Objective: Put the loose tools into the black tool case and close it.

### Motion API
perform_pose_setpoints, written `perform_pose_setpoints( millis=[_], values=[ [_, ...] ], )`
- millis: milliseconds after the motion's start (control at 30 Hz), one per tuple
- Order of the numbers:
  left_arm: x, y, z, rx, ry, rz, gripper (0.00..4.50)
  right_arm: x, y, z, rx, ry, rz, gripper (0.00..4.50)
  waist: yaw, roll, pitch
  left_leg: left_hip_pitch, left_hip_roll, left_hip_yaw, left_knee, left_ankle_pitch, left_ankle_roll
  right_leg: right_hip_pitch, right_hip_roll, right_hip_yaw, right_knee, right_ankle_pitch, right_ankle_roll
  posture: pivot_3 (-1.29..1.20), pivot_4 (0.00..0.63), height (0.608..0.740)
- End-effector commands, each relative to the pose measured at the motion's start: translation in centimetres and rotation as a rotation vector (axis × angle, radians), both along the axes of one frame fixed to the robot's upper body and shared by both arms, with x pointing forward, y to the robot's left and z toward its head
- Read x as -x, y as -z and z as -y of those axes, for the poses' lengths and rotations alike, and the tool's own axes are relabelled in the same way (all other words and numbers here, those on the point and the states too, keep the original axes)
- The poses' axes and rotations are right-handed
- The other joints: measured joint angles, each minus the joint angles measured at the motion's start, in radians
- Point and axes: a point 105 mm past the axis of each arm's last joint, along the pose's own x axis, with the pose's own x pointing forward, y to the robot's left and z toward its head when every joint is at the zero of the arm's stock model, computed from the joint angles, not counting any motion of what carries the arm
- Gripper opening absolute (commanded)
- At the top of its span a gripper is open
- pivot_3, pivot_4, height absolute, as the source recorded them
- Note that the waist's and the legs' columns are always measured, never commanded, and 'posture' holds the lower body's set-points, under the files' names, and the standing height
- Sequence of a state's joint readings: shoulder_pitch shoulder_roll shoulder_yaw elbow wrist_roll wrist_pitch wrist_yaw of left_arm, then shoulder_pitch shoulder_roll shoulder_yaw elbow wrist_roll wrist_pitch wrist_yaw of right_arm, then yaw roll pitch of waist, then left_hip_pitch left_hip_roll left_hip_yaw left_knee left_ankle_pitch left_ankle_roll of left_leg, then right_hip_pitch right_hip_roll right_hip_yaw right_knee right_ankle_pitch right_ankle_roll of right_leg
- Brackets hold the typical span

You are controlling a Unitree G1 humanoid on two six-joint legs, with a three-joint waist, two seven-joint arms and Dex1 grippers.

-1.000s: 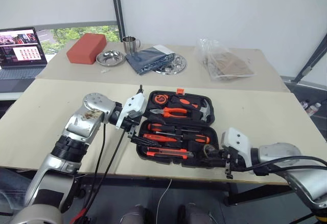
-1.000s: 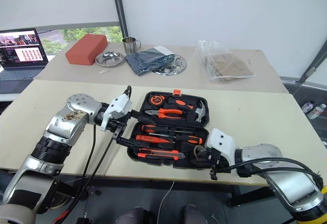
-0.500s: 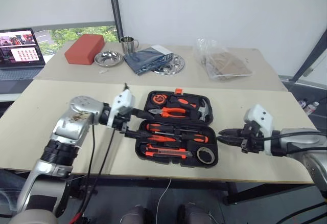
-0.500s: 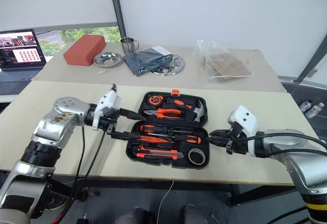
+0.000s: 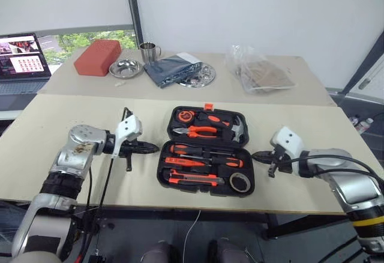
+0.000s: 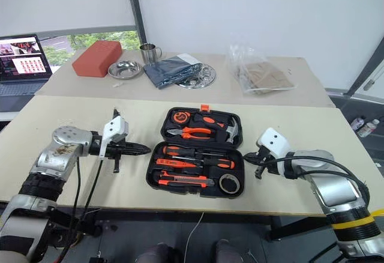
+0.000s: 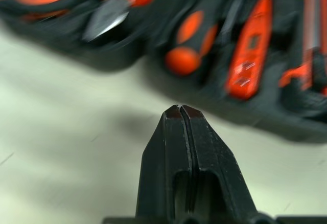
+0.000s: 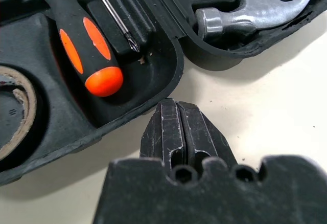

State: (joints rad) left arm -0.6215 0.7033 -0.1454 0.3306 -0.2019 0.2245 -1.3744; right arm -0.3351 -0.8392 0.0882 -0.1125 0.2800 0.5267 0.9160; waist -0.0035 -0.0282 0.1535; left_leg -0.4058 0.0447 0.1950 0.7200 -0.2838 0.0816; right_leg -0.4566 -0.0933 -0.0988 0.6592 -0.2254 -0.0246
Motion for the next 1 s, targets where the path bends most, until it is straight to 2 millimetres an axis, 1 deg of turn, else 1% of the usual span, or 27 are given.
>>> perform_pose_setpoints(
  millis=[33,200,267,300,367,433,533,600,667,767,867,933,1000],
  values=[
    [2.2,-0.4,1.3,0.018,0.12,-0.04,0.02,2.5,-1.3,-2.6,-0.032,-0.21,0.006,0.0,-0.009,0.0,0.0,0.0,0.0,0.0,-0.001,0.0,0.0,-0.001,0.0,0.0,0.001,0.0,0.0,0.0,0.15,0.736],
    [4.5,0.1,1.4,0.01,0.162,-0.101,0.02,4.9,-0.8,-2.9,-0.037,-0.273,-0.045,0.0,-0.016,0.0,0.0,0.003,0.001,0.0,-0.002,0.0,-0.003,-0.001,0.001,0.001,0.004,-0.001,-0.001,0.0,0.15,0.736],
    [5.1,0.4,1.2,-0.004,0.161,-0.116,0.02,5.3,-0.5,-2.8,-0.033,-0.262,-0.045,0.0,-0.015,0.0,0.0,0.004,0.002,0.0,-0.002,0.001,-0.003,0.0,0.001,0.002,0.004,-0.004,0.003,0.0,0.15,0.736],
    [4.7,0.4,0.9,-0.004,0.127,-0.091,0.02,5.2,-0.3,-2.6,-0.027,-0.24,-0.043,0.0,-0.014,0.0,0.0,0.005,0.002,0.0,-0.003,0.001,-0.003,0.0,0.0,0.002,0.004,-0.004,0.004,0.0,0.15,0.736],
    [3.3,-0.6,-0.1,0.022,0.037,-0.06,0.02,5.2,0.0,-2.0,-0.022,-0.204,-0.045,0.0,-0.009,0.0,0.0,0.005,0.001,0.0,-0.003,0.001,-0.003,0.001,-0.001,0.003,0.004,-0.005,0.004,0.0,0.15,0.736],
    [2.6,-1.3,-0.8,0.038,-0.006,-0.049,0.02,5.2,0.1,-1.7,-0.019,-0.188,-0.047,0.0,-0.008,0.0,0.0,0.004,0.001,0.0,-0.002,0.001,-0.003,0.001,-0.002,0.004,0.004,-0.005,0.004,0.0,0.15,0.736],
    [0.6,-2.5,-3.6,0.006,-0.127,-0.008,0.02,4.7,0.3,-0.6,-0.001,-0.139,-0.035,0.0,-0.005,0.0,0.0,0.004,0.001,0.0,-0.002,0.001,-0.003,0.001,-0.003,0.003,0.004,-0.004,0.003,0.0,0.15,0.736],
    [-0.5,-2.4,-5.1,-0.027,-0.189,0.017,0.02,3.9,0.3,-0.1,0.003,-0.099,-0.012,0.0,-0.005,0.0,0.0,0.004,0.001,0.0,-0.002,0.001,-0.003,0.001,-0.002,0.003,0.004,-0.004,0.003,0.0,0.15,0.736],
    [-1.3,-1.8,-5.7,-0.051,-0.227,0.028,0.02,3.1,0.4,0.1,0.003,-0.06,0.011,0.0,-0.005,0.0,0.0,0.004,0.001,0.0,-0.002,0.001,-0.003,0.001,-0.001,0.002,0.004,-0.004,0.002,0.0,0.15,0.736],
    [-1.5,-0.5,-5.0,-0.072,-0.199,0.022,0.02,1.6,0.6,0.5,0.029,-0.008,0.056,0.0,-0.006,0.0,0.0,0.004,0.0,0.001,-0.002,0.001,-0.003,0.001,-0.001,0.002,0.004,-0.002,0.0,0.0,0.15,0.736],
    [-0.8,0.8,-2.2,-0.028,-0.108,-0.012,0.02,0.5,0.6,0.1,0.026,-0.004,0.08,0.0,-0.006,0.0,0.0,0.002,0.0,0.001,-0.002,0.001,-0.003,0.0,0.0,0.001,0.003,-0.001,-0.002,0.0,0.15,0.736],
    [-0.3,1.1,-0.7,-0.006,-0.06,-0.031,0.02,0.6,0.5,-0.6,0.013,-0.038,0.075,0.0,-0.004,0.0,0.0,0.002,0.0,0.001,-0.002,0.001,-0.003,-0.001,0.0,0.001,0.004,-0.001,-0.002,0.0,0.15,0.736],
    [0.6,1.0,0.6,0.022,-0.001,-0.061,0.02,1.1,0.3,-1.4,-0.006,-0.087,0.058,0.0,-0.003,0.0,0.0,0.001,0.0,0.001,-0.002,0.001,-0.003,-0.001,0.0,0.0,0.003,-0.001,-0.002,0.0,0.15,0.736]
  ],
)
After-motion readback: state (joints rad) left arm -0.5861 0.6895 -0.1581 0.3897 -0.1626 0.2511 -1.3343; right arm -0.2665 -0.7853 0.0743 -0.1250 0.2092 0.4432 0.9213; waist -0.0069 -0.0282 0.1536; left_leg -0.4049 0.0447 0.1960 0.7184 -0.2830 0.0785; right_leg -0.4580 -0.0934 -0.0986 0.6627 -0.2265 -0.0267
